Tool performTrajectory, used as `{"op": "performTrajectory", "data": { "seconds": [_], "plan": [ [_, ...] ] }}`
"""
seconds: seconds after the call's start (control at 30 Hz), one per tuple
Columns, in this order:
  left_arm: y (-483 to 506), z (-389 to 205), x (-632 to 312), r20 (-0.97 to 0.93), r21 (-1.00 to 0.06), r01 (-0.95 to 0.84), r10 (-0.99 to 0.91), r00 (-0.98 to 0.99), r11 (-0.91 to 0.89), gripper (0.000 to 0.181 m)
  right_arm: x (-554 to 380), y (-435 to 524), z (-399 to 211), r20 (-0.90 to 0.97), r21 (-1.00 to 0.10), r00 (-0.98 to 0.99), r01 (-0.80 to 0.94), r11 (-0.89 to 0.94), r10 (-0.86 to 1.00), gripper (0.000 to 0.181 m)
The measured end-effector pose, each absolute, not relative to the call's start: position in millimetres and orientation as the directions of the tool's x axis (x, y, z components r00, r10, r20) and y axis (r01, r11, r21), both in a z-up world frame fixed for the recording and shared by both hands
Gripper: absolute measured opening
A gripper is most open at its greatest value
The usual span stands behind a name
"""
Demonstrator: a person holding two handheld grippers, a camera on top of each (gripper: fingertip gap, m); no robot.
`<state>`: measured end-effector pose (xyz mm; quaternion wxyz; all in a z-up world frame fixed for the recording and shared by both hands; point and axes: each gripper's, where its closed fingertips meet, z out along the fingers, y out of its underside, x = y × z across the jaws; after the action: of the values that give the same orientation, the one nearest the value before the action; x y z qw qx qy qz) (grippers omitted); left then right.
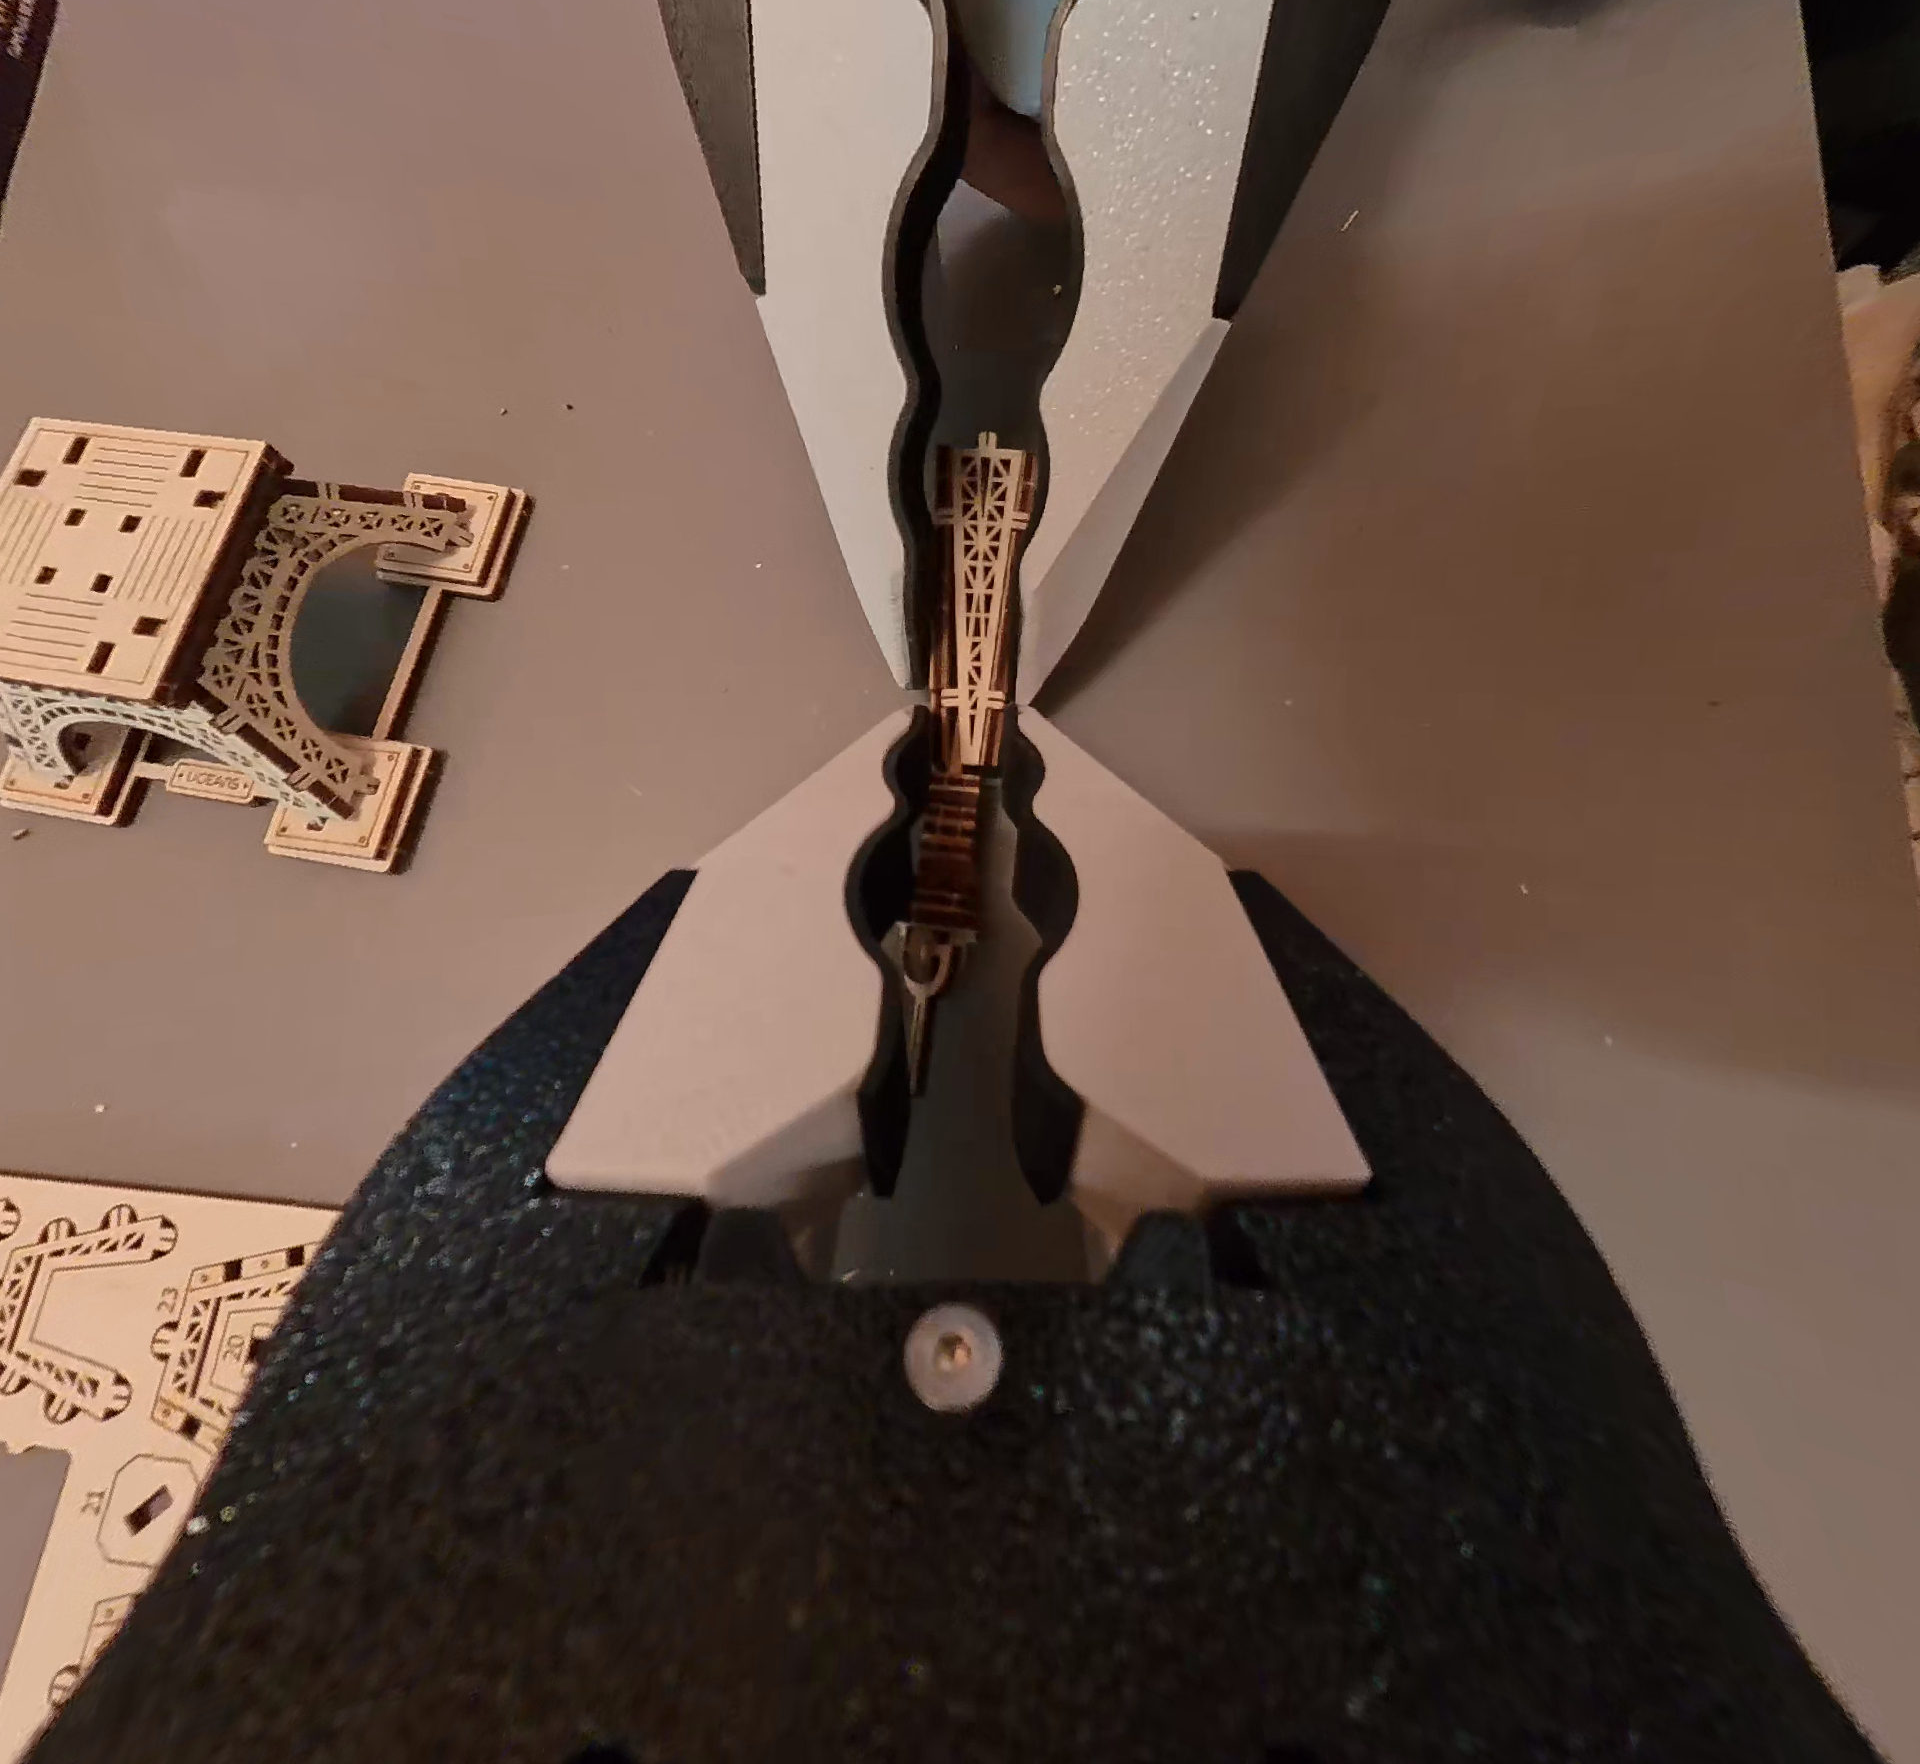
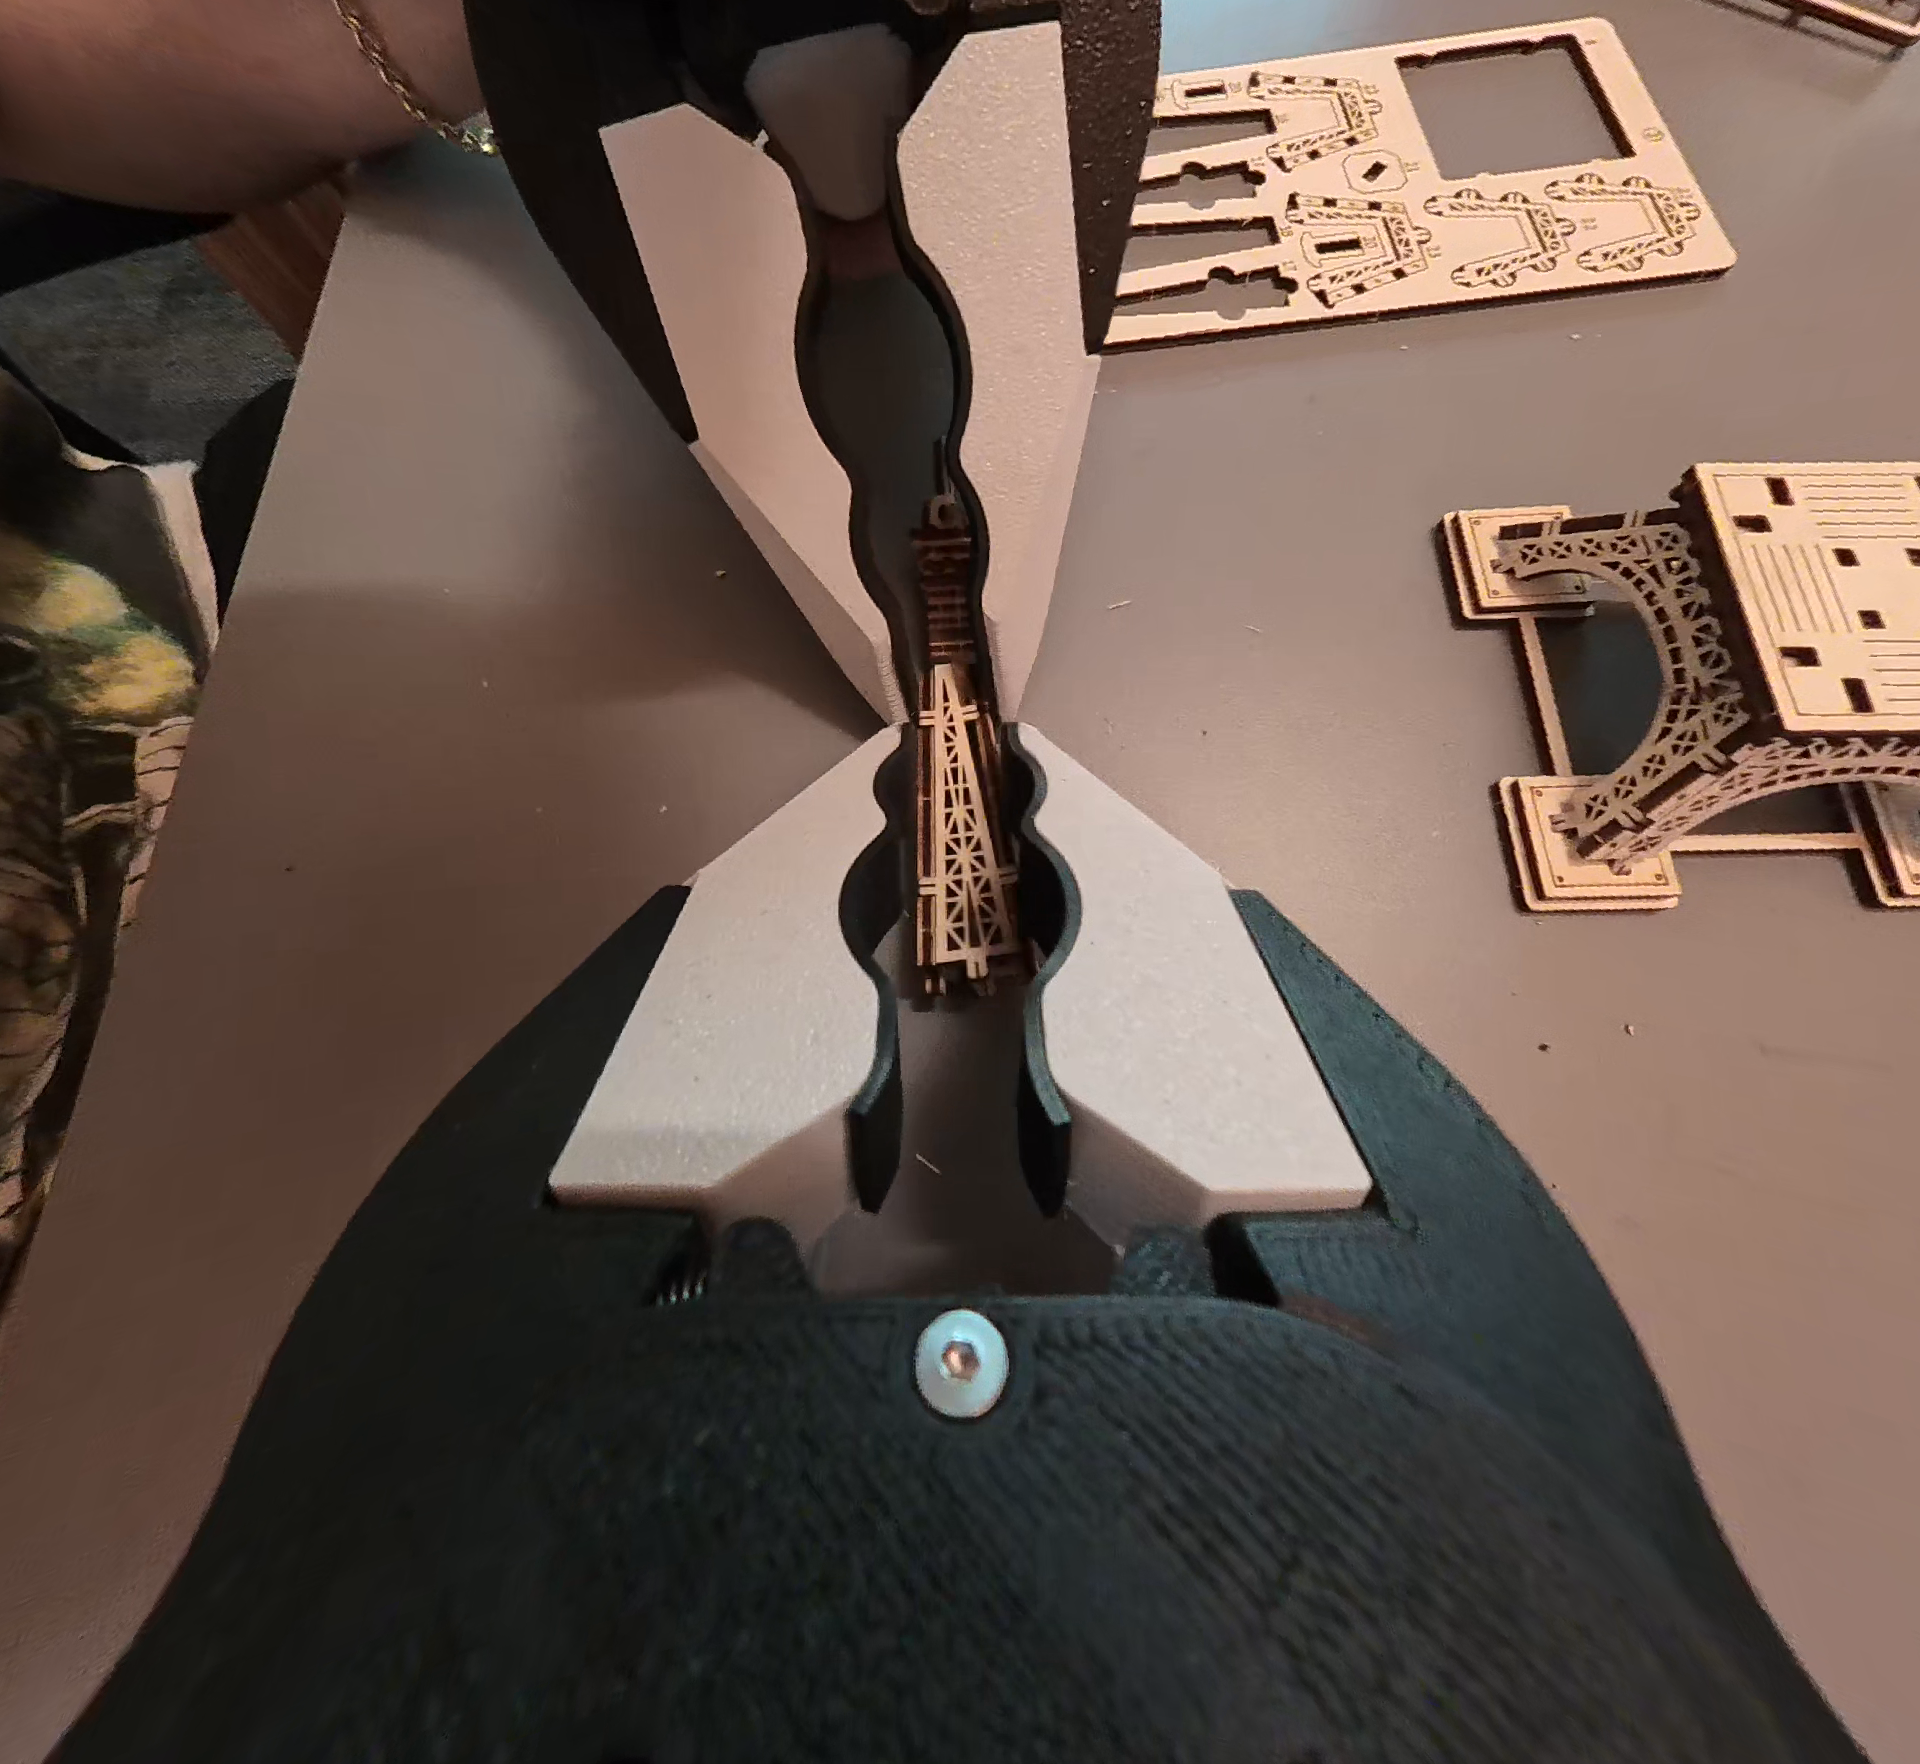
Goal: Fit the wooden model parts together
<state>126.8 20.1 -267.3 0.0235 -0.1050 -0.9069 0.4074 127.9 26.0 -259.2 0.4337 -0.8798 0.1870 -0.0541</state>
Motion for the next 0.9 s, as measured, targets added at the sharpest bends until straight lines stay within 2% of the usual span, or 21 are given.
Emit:
{"op": "performTrajectory", "data": {
  "seconds": [0.9],
  "plan": [
    [22.1,-262.8,127.4,-0.053,-0.756,0.176,0.210,-0.976,0.630,0.011,127.6,27.8,-259.7,-0.061,-0.783,0.935,-0.262,-0.565,-0.349,0.011]
  ]
}}
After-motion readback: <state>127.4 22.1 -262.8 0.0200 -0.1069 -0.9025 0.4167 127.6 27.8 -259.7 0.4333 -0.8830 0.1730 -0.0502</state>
